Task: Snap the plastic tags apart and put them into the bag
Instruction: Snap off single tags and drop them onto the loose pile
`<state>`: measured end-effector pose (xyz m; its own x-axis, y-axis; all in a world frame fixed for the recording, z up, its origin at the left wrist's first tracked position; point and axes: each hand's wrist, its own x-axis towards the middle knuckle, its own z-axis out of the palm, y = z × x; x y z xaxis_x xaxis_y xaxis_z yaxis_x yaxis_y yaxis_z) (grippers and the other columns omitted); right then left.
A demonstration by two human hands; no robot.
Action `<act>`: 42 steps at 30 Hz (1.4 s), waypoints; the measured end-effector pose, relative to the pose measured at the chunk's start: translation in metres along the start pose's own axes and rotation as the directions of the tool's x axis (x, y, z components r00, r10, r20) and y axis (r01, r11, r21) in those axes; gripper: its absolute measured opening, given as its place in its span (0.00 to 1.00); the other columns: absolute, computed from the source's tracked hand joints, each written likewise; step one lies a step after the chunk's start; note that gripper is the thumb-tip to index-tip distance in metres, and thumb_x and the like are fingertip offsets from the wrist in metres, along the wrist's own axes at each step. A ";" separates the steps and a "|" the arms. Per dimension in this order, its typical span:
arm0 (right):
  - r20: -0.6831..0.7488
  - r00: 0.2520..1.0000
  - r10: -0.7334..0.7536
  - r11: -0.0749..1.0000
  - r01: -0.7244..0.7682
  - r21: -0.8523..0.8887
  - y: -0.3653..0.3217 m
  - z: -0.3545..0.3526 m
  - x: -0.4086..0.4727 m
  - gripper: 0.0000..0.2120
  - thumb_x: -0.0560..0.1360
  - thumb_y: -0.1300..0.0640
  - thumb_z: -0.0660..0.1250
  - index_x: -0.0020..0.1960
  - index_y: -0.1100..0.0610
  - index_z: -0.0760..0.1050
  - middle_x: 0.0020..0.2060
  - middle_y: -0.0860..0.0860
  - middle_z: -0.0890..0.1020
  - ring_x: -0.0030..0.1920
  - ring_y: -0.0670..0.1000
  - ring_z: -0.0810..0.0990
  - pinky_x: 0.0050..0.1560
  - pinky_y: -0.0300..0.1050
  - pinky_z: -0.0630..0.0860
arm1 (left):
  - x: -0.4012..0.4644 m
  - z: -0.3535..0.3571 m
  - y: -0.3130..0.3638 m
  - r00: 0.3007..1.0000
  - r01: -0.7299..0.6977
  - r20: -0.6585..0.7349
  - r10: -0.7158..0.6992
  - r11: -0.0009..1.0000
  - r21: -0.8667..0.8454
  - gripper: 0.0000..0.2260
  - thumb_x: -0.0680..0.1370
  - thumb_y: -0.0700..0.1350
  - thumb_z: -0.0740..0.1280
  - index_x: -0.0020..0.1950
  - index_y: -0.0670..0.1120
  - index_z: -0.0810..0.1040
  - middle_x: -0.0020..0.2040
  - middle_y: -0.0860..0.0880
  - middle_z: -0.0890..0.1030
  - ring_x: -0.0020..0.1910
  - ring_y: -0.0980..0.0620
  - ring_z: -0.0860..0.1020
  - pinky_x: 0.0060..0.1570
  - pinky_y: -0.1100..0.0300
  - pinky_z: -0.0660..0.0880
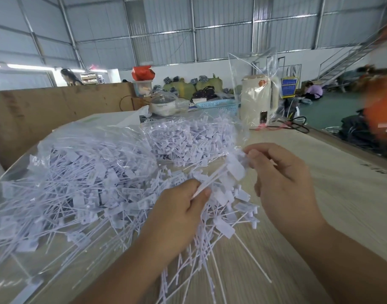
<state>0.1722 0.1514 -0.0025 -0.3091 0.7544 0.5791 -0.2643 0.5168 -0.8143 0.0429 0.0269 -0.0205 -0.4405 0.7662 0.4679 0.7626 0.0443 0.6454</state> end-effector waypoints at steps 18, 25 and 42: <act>0.519 0.850 -0.085 0.993 0.112 -0.021 0.002 0.015 -0.022 0.20 0.77 0.36 0.52 0.57 0.44 0.75 0.48 0.43 0.79 0.49 0.41 0.78 0.49 0.33 0.74 | -0.004 -0.003 0.008 0.990 -0.136 0.009 0.144 0.910 0.390 0.12 0.77 0.61 0.56 0.43 0.55 0.71 0.25 0.54 0.71 0.24 0.59 0.71 0.25 0.61 0.68; 0.608 0.764 0.218 0.922 0.042 -0.385 0.026 -0.014 0.011 0.25 0.72 0.44 0.63 0.69 0.37 0.65 0.65 0.35 0.69 0.67 0.41 0.68 0.65 0.45 0.65 | 0.002 -0.015 -0.001 0.992 0.076 -0.103 -0.078 0.997 -0.017 0.20 0.73 0.64 0.59 0.38 0.47 0.73 0.27 0.51 0.69 0.25 0.59 0.67 0.27 0.66 0.63; 0.661 0.750 -0.015 0.799 0.407 -0.444 0.043 -0.001 0.005 0.09 0.71 0.69 0.67 0.38 0.57 0.75 0.42 0.46 0.71 0.38 0.41 0.71 0.36 0.30 0.65 | 0.004 -0.001 -0.012 0.988 0.067 0.099 -0.120 0.901 0.428 0.16 0.71 0.66 0.65 0.37 0.53 0.73 0.34 0.55 0.75 0.32 0.57 0.75 0.29 0.61 0.65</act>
<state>0.1598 0.1780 -0.0347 -0.8320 0.2905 0.4727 0.0683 0.8991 -0.4323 0.0315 0.0289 -0.0262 -0.4800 0.8148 0.3250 0.8606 0.3657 0.3545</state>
